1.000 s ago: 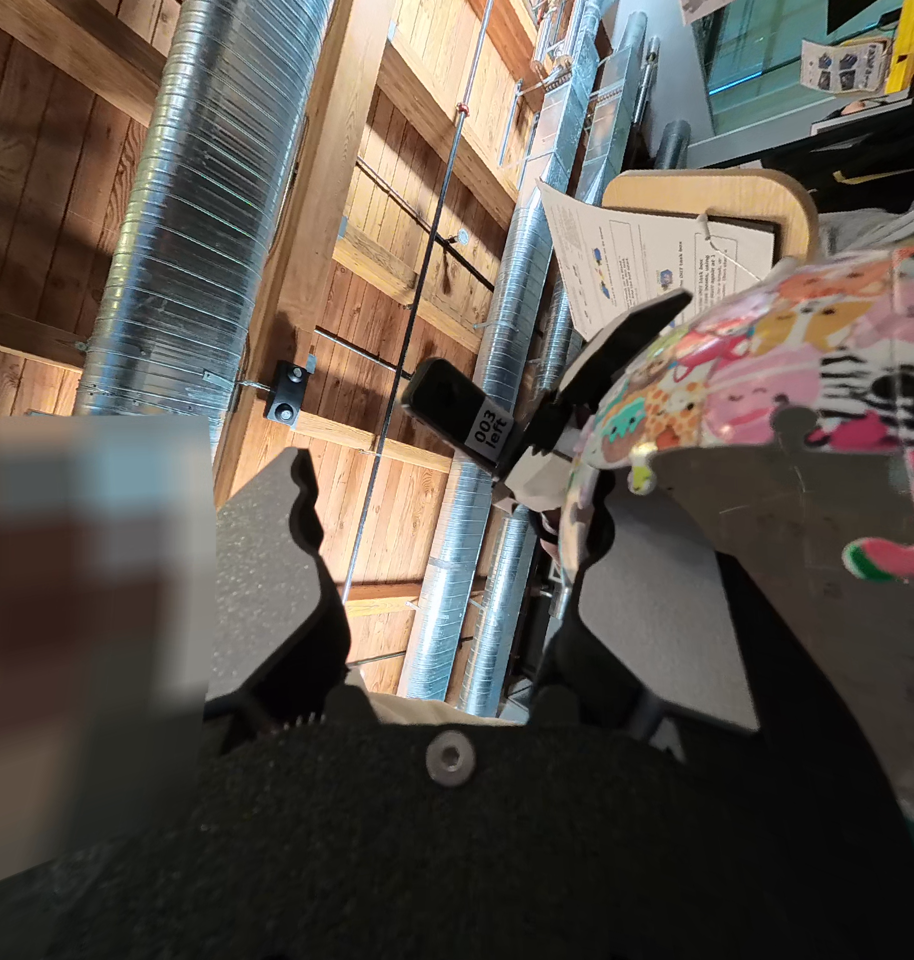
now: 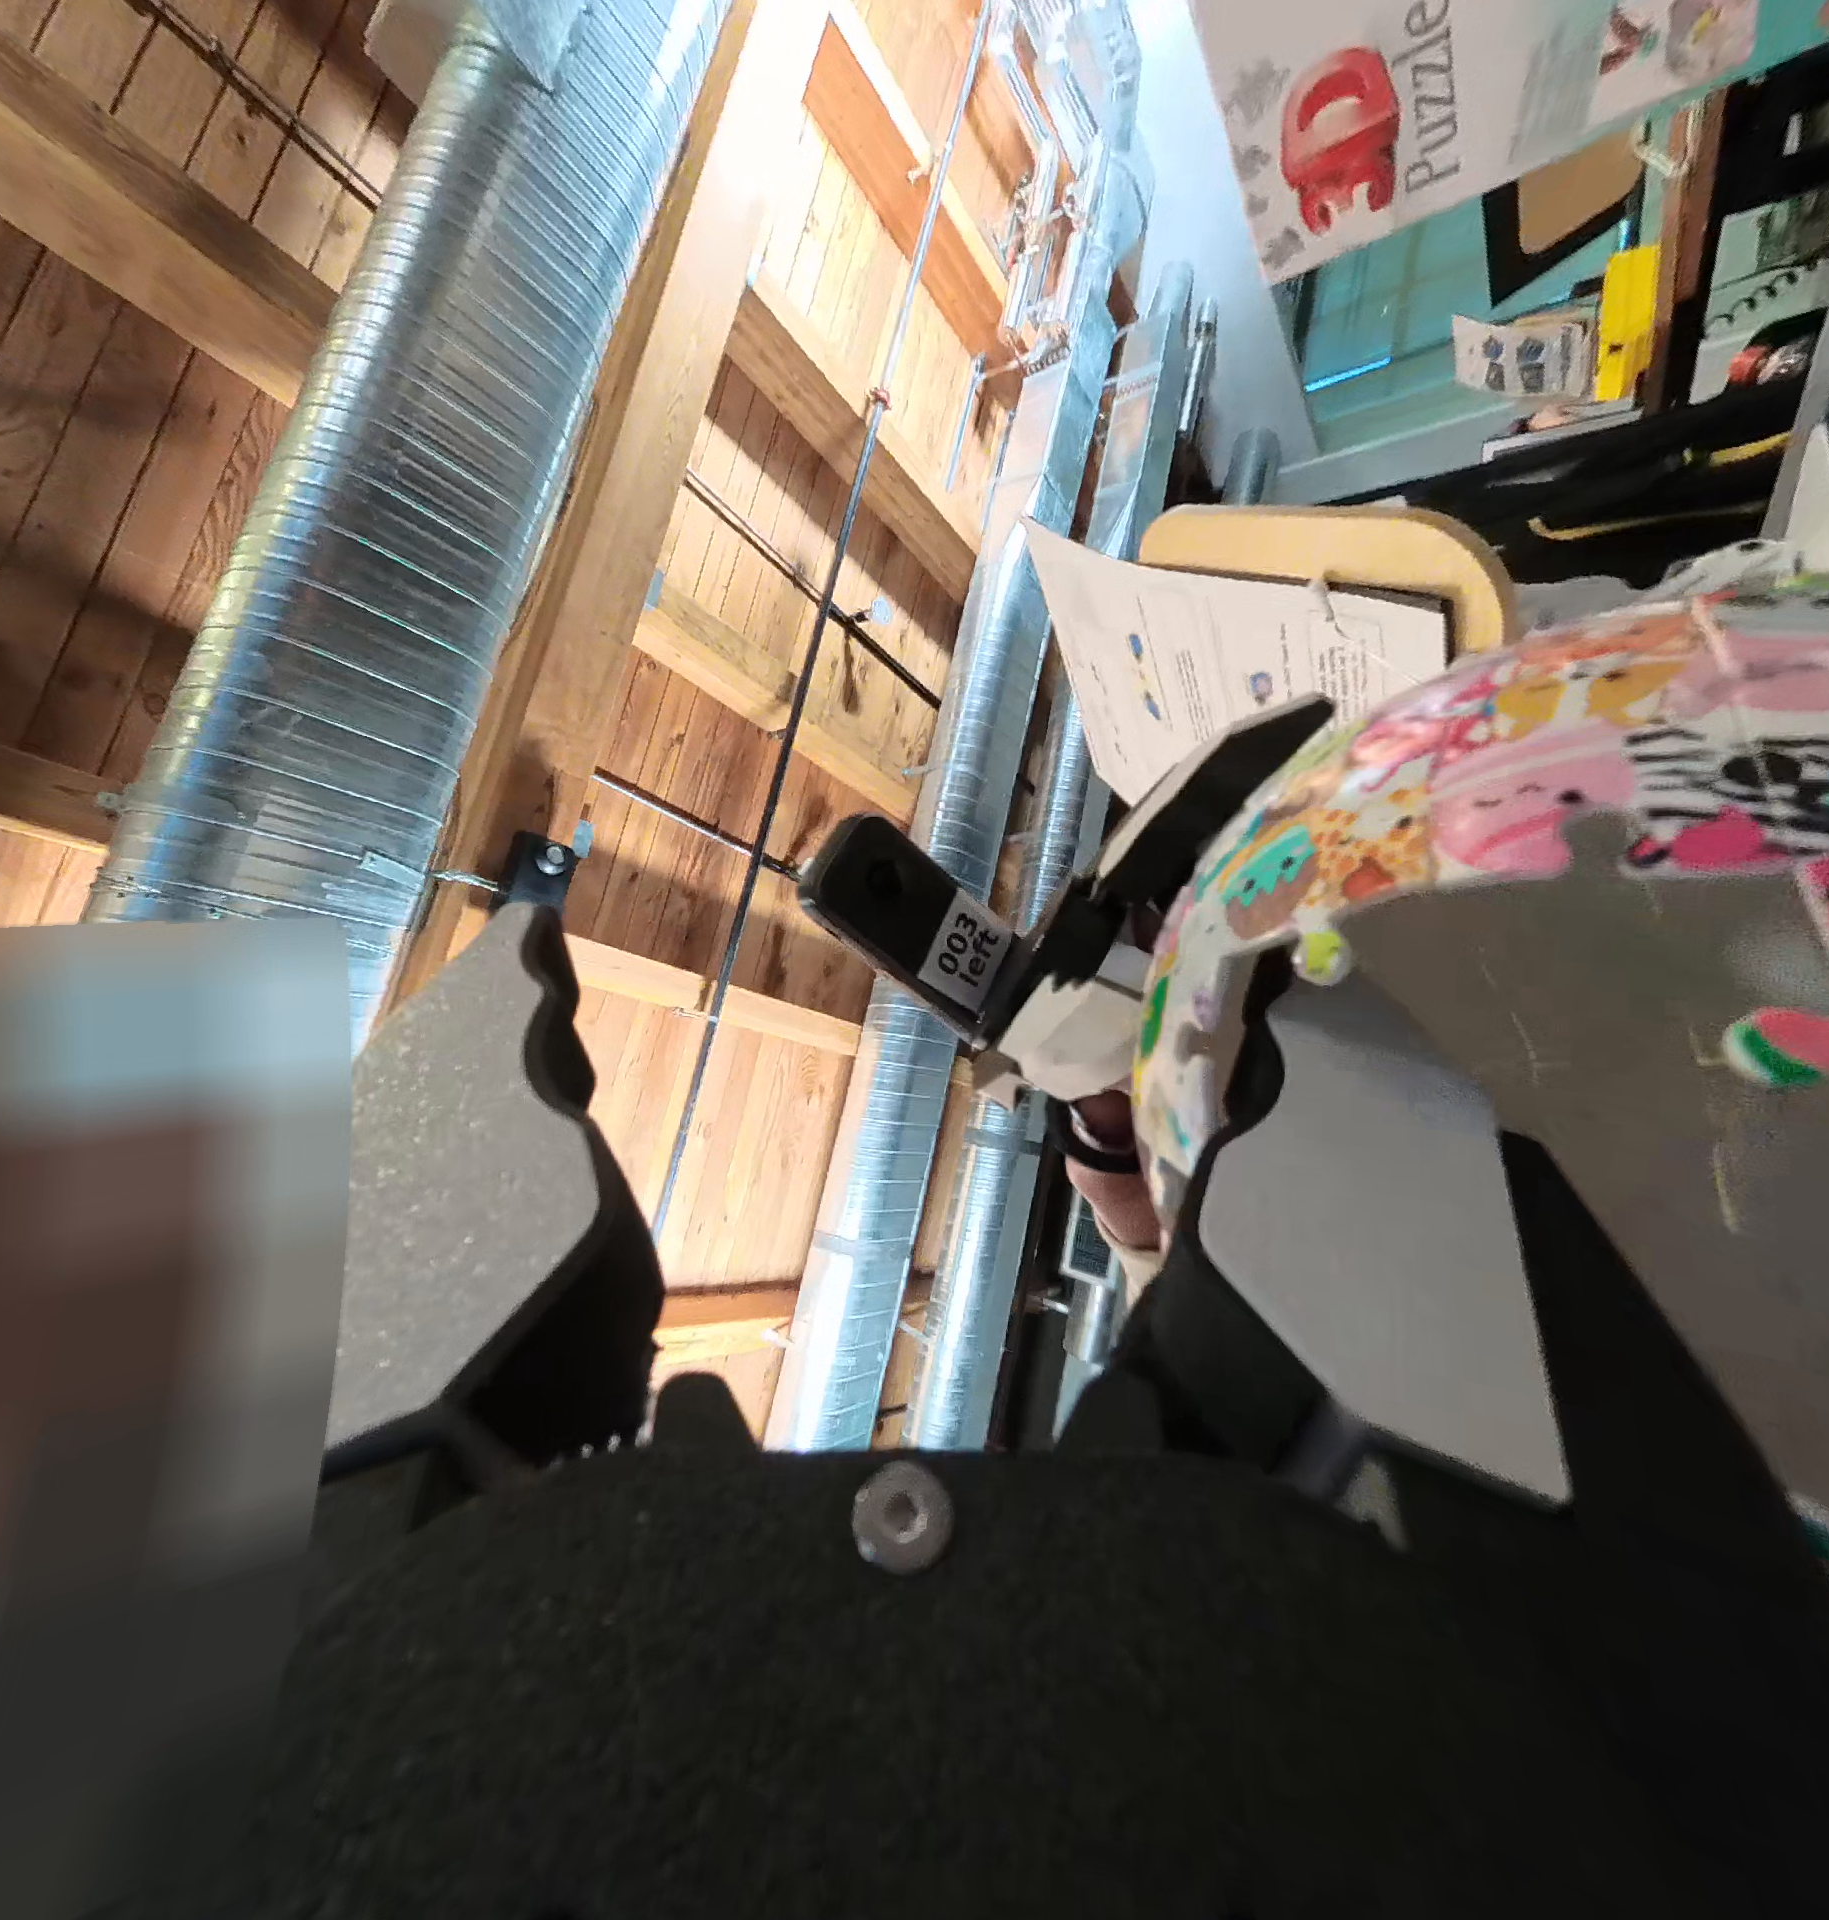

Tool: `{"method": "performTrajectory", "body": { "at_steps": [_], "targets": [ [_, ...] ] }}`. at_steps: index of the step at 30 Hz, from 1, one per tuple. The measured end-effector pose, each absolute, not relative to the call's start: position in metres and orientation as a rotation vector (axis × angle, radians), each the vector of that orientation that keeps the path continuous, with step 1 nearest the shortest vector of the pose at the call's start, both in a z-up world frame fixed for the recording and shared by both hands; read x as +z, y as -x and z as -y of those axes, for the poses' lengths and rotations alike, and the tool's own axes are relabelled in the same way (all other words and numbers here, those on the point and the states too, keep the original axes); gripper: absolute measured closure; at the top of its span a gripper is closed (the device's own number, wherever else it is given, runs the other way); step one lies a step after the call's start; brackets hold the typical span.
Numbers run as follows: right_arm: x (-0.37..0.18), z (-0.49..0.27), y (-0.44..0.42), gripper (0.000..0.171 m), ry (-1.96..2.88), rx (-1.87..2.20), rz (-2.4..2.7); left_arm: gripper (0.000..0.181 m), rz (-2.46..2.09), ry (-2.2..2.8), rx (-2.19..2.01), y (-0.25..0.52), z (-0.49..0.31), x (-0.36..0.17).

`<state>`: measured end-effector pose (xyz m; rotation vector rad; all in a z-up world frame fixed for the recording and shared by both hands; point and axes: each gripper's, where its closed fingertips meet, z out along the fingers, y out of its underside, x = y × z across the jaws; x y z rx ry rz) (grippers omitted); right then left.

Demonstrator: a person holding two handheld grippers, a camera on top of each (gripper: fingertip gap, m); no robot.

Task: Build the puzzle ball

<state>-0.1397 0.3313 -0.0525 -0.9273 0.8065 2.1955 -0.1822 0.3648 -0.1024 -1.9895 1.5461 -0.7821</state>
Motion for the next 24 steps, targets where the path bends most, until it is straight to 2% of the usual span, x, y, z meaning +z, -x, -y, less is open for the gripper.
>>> {"method": "performTrajectory", "body": {
  "at_steps": [5,12,17,20,24],
  "targets": [
    [-0.0505,-0.3285,0.1383,0.067,0.86,2.257,-0.785,0.1,-1.549,1.989,-0.768,0.1827,-0.3657,-0.1026],
    [-0.0511,-0.3271,0.1384,0.069,0.858,2.266,-0.758,0.102,-1.538,1.997,-0.799,0.1822,-0.3637,-0.1034],
    [-0.0568,-0.3266,0.1387,0.079,0.825,2.305,-0.773,0.102,-1.546,1.996,-0.811,0.1811,-0.3618,-0.1038],
    [-0.0562,-0.3285,0.1395,0.076,0.819,2.3,-0.8,0.1,-1.547,1.994,-0.798,0.1817,-0.3633,-0.1042],
    [-0.0521,-0.3294,0.1441,0.06,0.893,2.296,-0.789,0.1,-1.553,1.987,-0.776,0.1817,-0.364,-0.1038]
  ]
}}
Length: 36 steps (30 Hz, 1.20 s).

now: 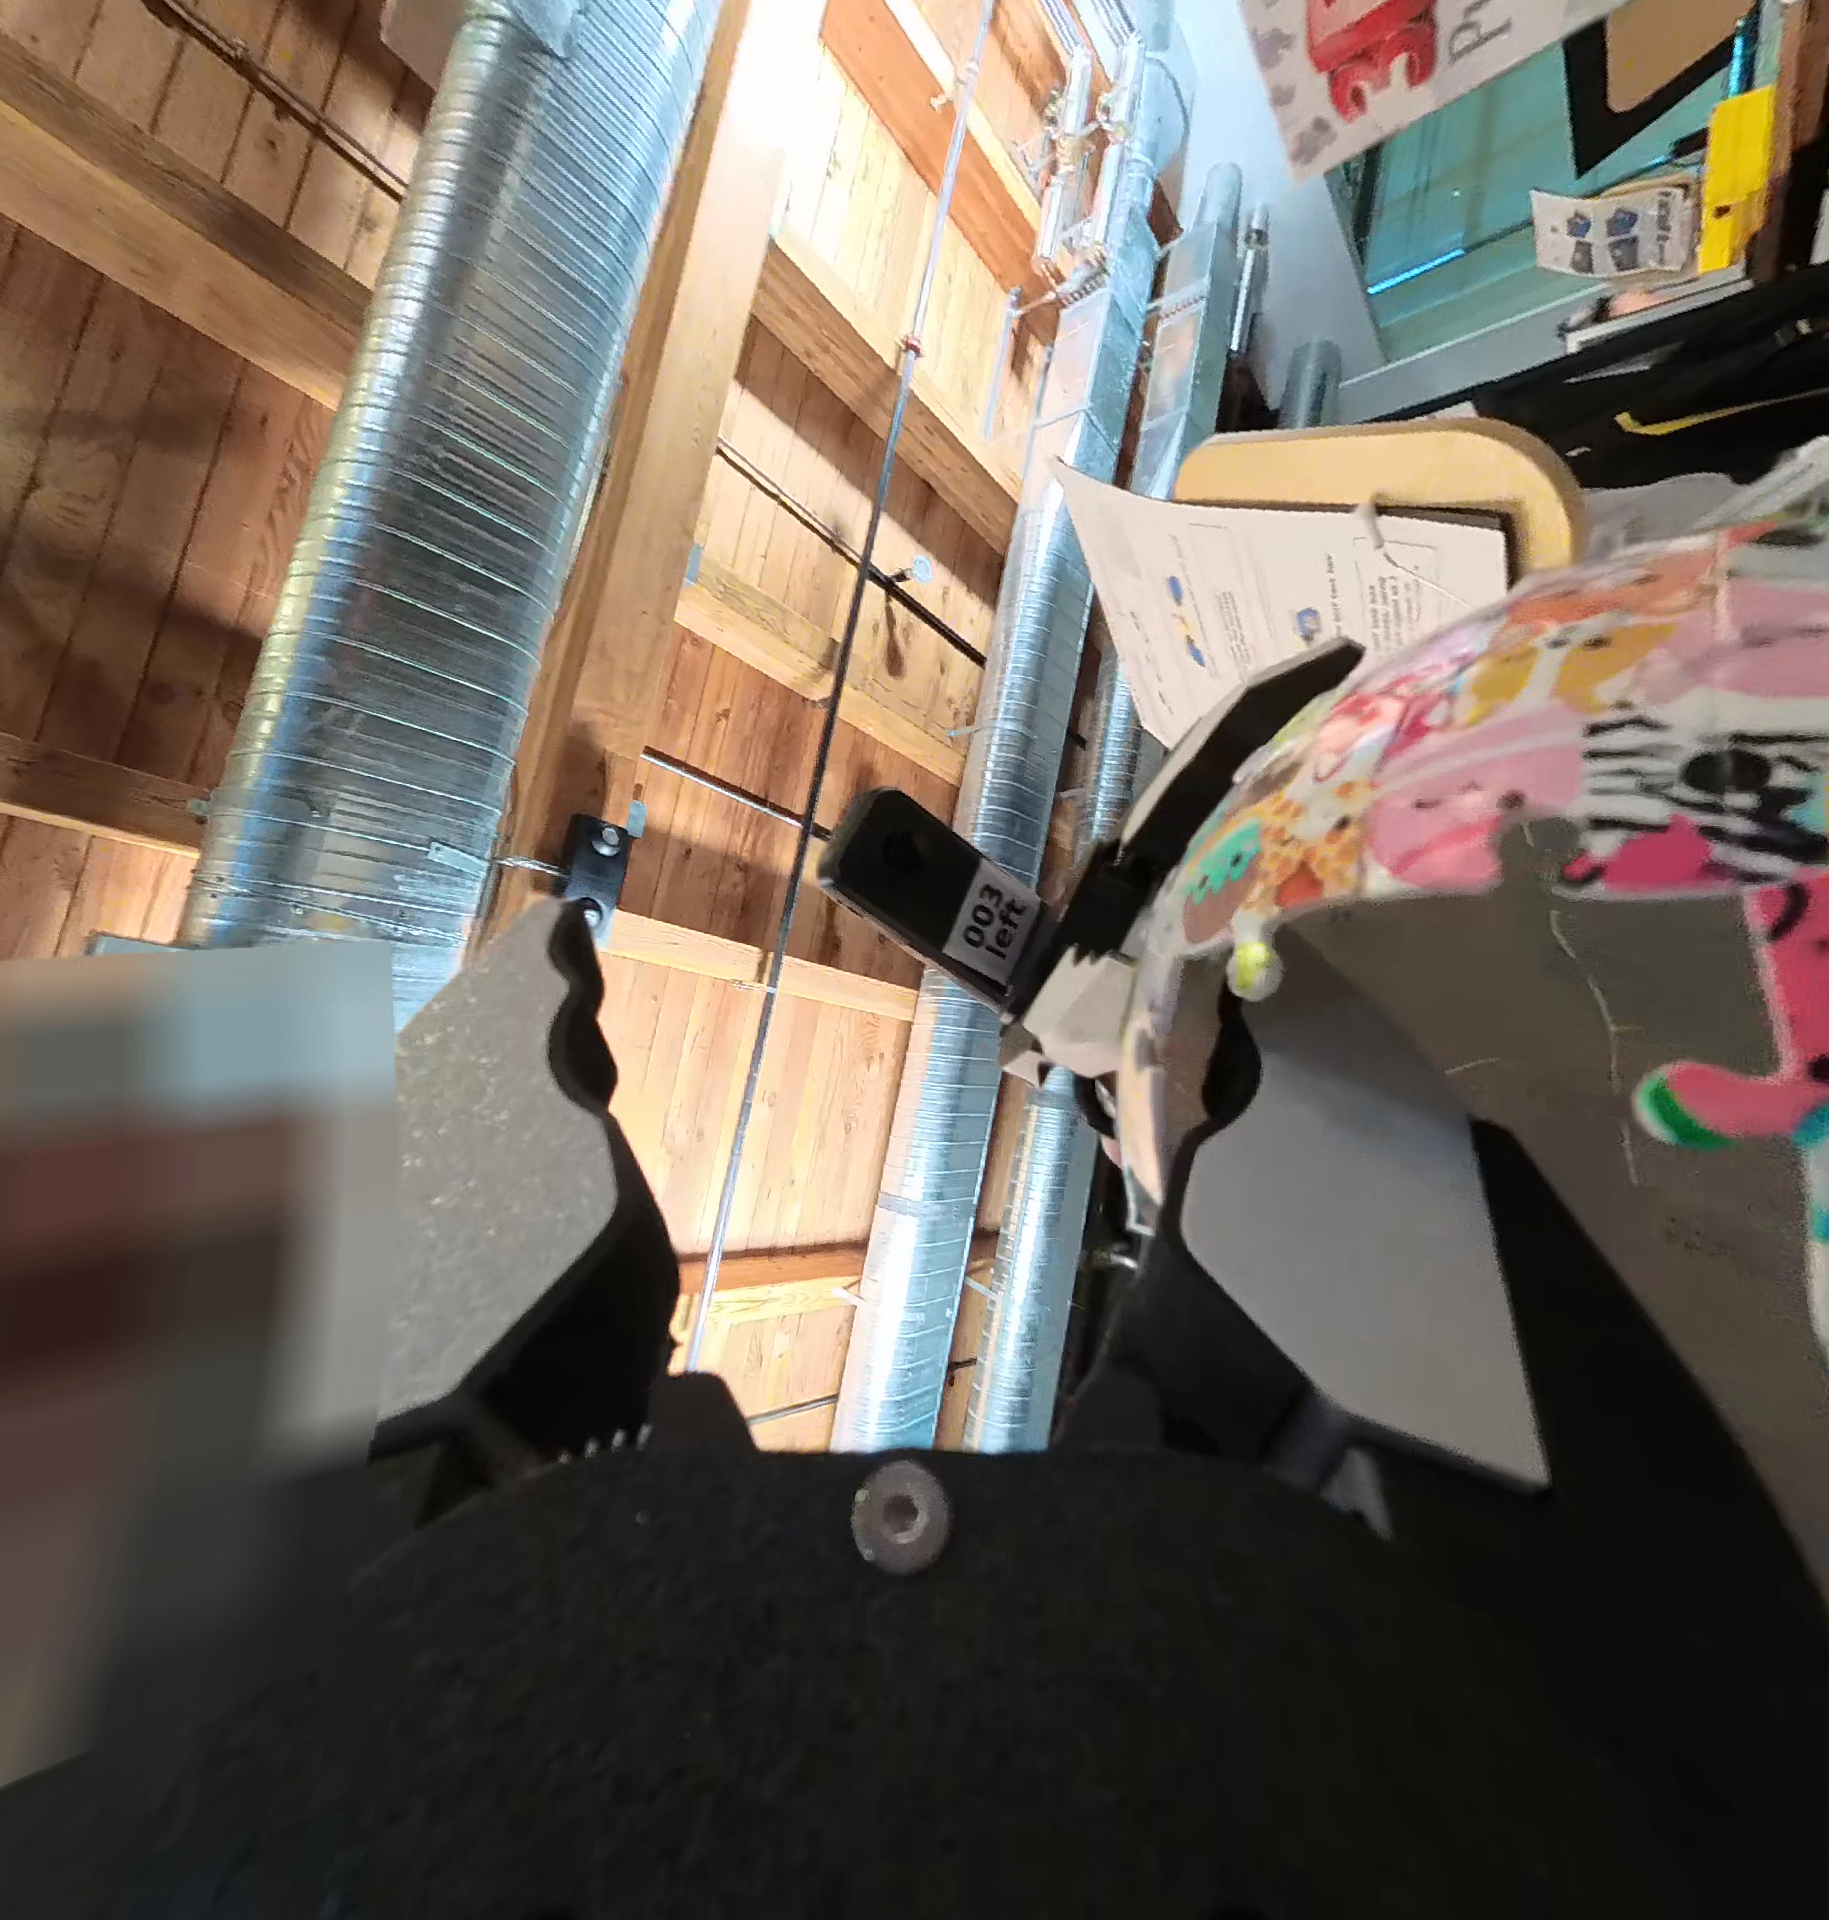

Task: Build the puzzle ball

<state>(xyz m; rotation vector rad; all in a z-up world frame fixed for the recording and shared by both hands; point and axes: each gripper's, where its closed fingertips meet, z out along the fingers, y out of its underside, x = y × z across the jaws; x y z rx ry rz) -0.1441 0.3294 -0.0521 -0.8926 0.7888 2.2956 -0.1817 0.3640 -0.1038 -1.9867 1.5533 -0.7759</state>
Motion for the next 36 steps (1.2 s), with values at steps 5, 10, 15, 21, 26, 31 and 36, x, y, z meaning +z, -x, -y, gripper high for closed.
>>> {"method": "performTrajectory", "body": {
  "at_steps": [5,10,15,21,26,31,36],
  "targets": [
    [-0.055,-0.33,0.143,0.057,0.92,2.285,-0.784,0.099,-1.551,1.982,-0.751,0.182,-0.365,-0.103],
    [-0.054,-0.326,0.144,0.056,0.945,2.267,-0.757,0.099,-1.507,1.962,-0.784,0.184,-0.361,-0.093],
    [-0.054,-0.324,0.139,0.053,0.958,2.257,-0.777,0.099,-1.382,1.897,-0.892,0.189,-0.352,-0.061],
    [-0.054,-0.32,0.131,0.048,1.003,2.222,-0.811,0.093,-1.262,1.851,-0.931,0.208,-0.329,-0.041],
    [-0.06,-0.314,0.12,0.047,1.01,2.22,-0.875,0.092,-1.194,1.876,-0.913,0.22,-0.307,-0.049],
    [-0.056,-0.285,0.106,0.048,1.062,2.212,-0.838,0.087,-1.119,1.949,-0.932,0.224,-0.291,-0.076],
    [-0.066,-0.255,0.088,0.053,1.381,1.959,-0.407,0.083,-1.063,2.079,-0.863,0.225,-0.286,-0.127]
  ]
}}
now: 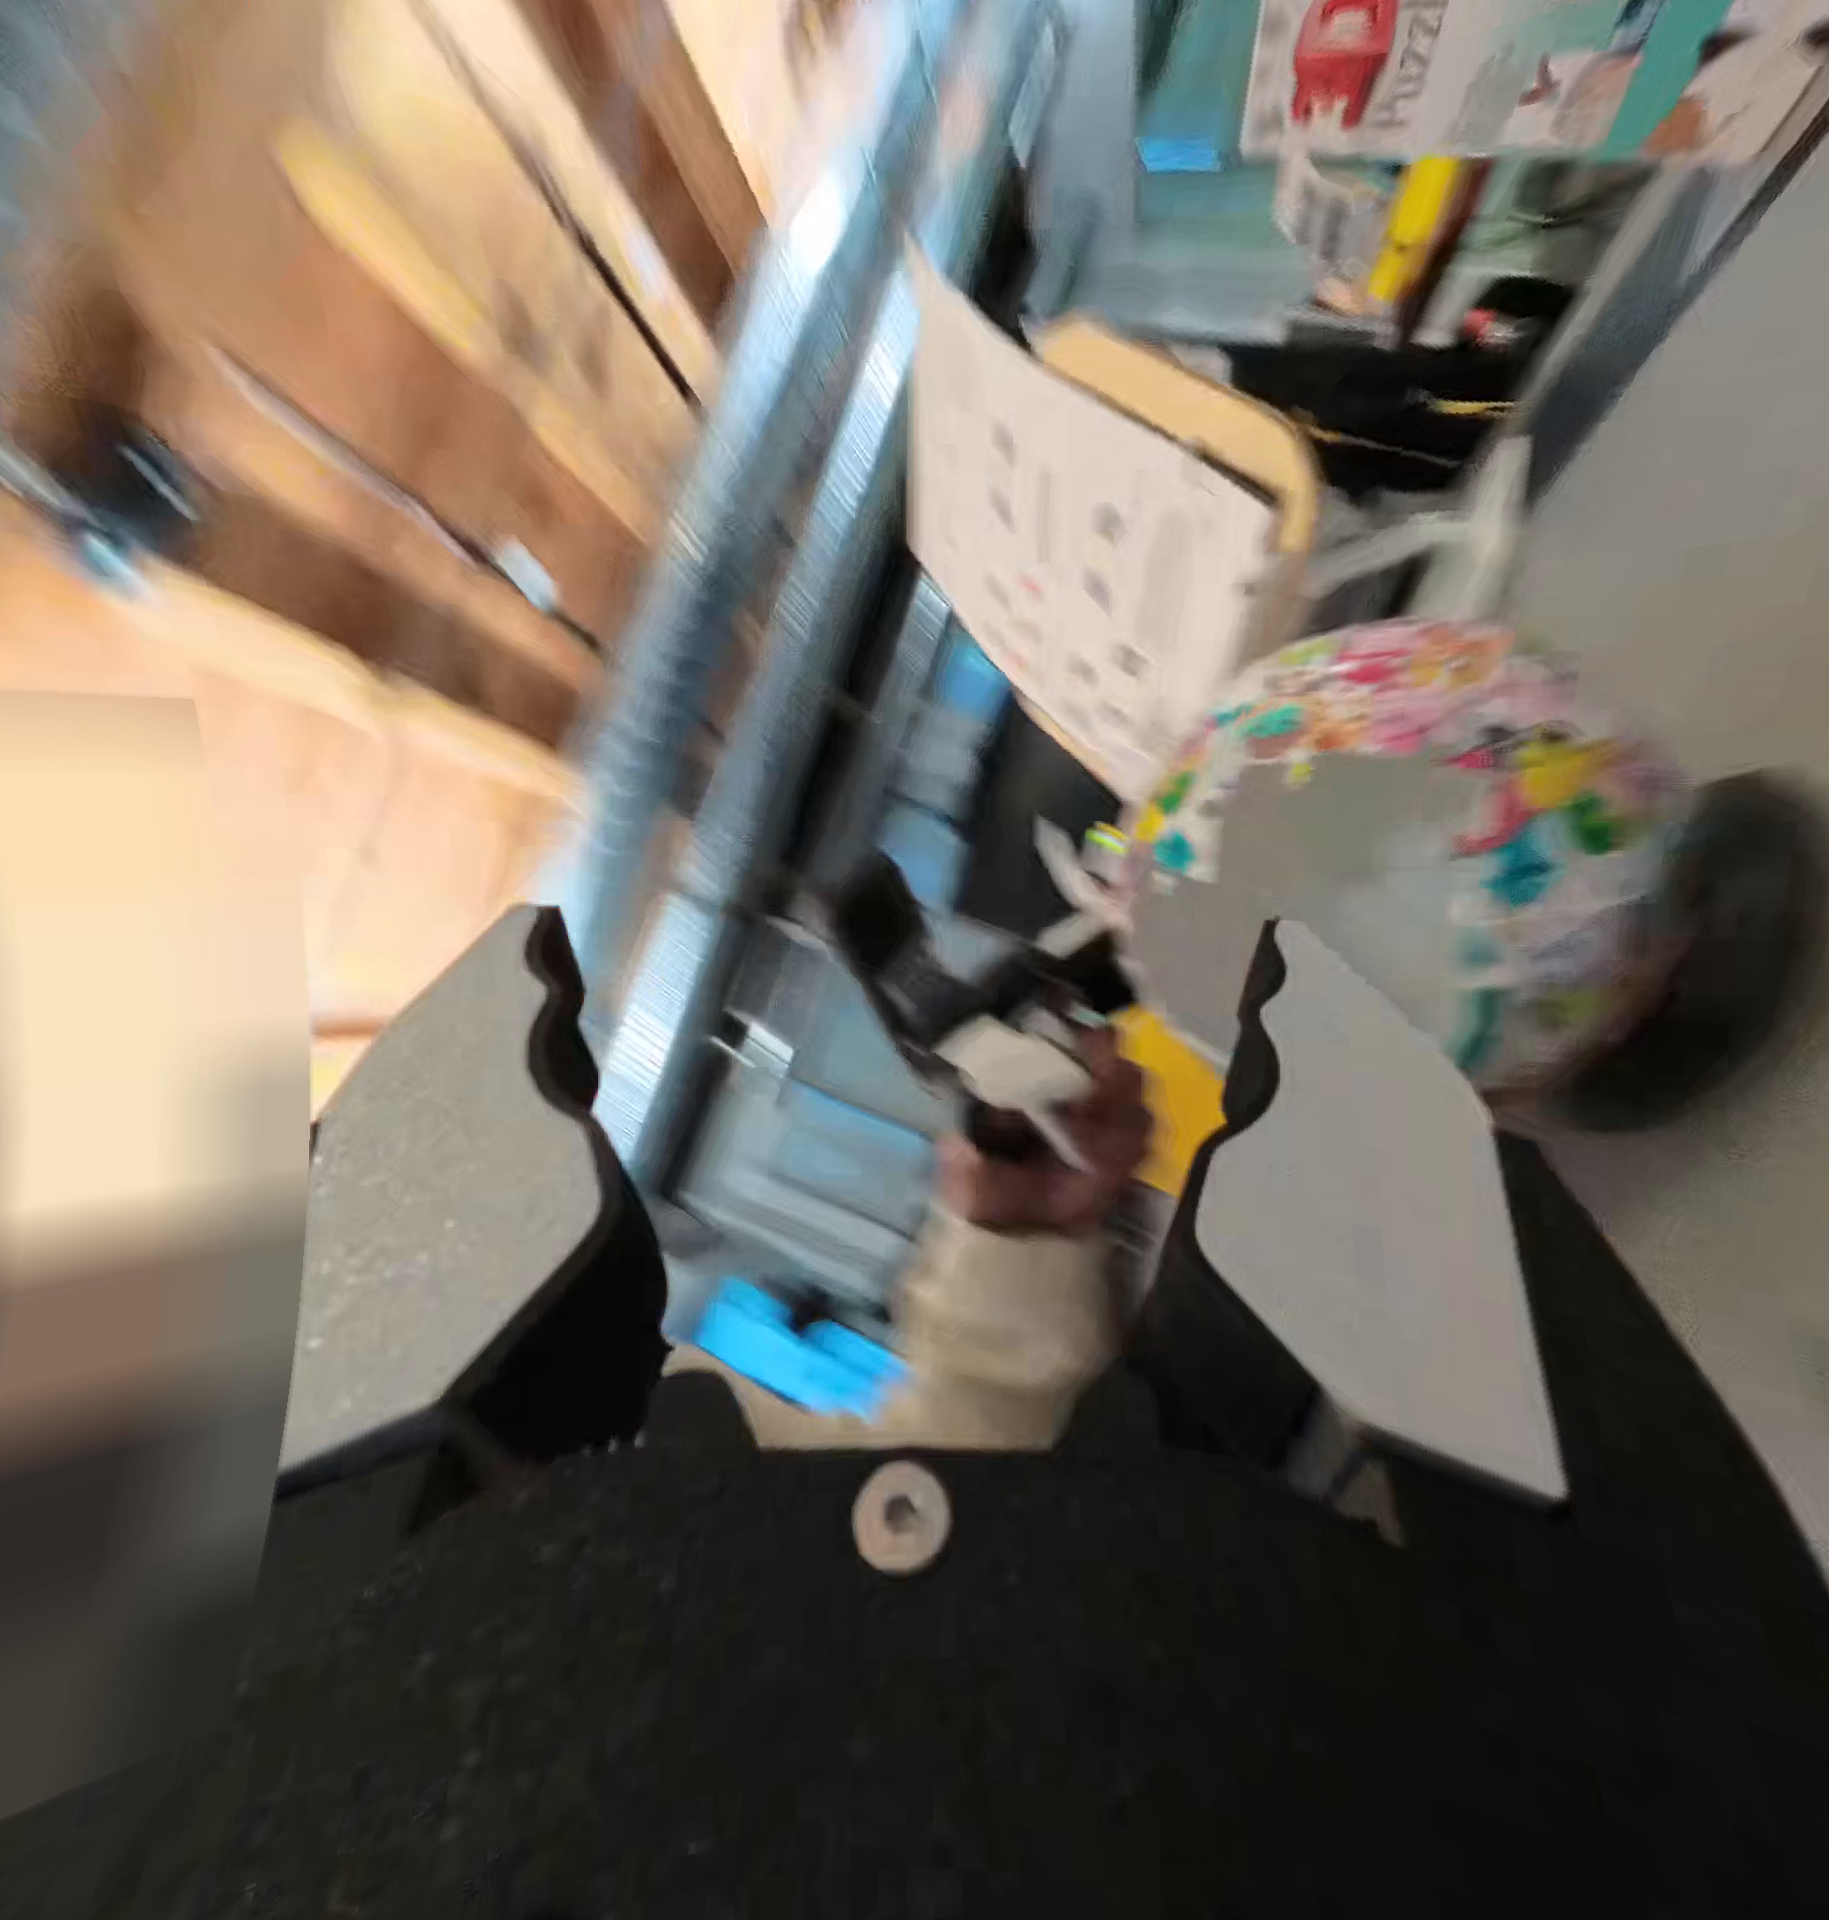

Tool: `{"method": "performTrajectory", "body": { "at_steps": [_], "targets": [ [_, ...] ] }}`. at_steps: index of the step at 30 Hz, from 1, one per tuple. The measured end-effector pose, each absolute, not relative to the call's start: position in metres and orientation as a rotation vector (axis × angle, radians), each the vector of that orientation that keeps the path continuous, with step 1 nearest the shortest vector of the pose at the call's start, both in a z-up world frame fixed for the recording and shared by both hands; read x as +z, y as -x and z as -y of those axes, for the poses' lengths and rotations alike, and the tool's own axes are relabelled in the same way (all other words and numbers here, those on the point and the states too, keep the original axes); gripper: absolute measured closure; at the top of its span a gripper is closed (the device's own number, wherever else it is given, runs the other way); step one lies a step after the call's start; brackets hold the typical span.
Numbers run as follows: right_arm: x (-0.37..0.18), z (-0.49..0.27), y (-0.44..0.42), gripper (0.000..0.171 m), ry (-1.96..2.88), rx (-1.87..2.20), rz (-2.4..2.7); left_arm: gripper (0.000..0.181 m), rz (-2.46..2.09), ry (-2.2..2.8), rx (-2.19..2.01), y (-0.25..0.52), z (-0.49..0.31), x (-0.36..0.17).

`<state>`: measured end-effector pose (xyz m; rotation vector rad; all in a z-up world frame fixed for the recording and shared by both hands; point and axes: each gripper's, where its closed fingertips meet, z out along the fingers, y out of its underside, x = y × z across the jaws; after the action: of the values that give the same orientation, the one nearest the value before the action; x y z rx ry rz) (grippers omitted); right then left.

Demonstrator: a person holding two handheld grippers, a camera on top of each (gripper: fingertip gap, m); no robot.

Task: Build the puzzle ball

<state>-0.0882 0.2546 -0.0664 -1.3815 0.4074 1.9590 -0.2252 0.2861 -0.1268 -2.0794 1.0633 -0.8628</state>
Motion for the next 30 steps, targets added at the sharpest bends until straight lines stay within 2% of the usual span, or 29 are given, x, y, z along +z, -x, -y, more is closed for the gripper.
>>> {"method": "performTrajectory", "body": {
  "at_steps": [3,6,9,12,14,19,22,27,30],
  "targets": [
    [-0.113,-0.247,0.096,0.061,1.8,1.529,0.193,0.079,-1.032,2.137,-0.834,0.222,-0.285,-0.147],
    [-0.143,-0.257,0.095,0.074,1.859,1.09,0.697,0.075,-0.978,2.168,-0.837,0.218,-0.284,-0.157],
    [-0.152,-0.256,0.108,0.072,1.743,0.943,1.028,0.073,-0.972,2.156,-0.833,0.214,-0.282,-0.161],
    [-0.182,-0.273,0.114,0.06,1.743,0.742,1.262,0.07,-1.025,2.132,-0.756,0.214,-0.284,-0.168],
    [-0.197,-0.29,0.118,0.046,1.833,0.664,1.303,0.068,-1.035,2.156,-0.721,0.214,-0.287,-0.175],
    [-0.199,-0.305,0.146,0.043,1.852,0.755,1.362,0.069,-1.032,2.177,-0.754,0.205,-0.29,-0.179],
    [-0.19,-0.304,0.158,0.05,1.838,0.879,1.326,0.076,-1.034,2.179,-0.805,0.2,-0.29,-0.179],
    [-0.195,-0.307,0.157,0.046,1.815,0.707,1.339,0.077,-1.085,2.174,-0.802,0.202,-0.291,-0.18],
    [-0.198,-0.3,0.156,0.037,1.818,0.654,1.349,0.079,-1.117,2.161,-0.827,0.205,-0.293,-0.178]
  ]
}}
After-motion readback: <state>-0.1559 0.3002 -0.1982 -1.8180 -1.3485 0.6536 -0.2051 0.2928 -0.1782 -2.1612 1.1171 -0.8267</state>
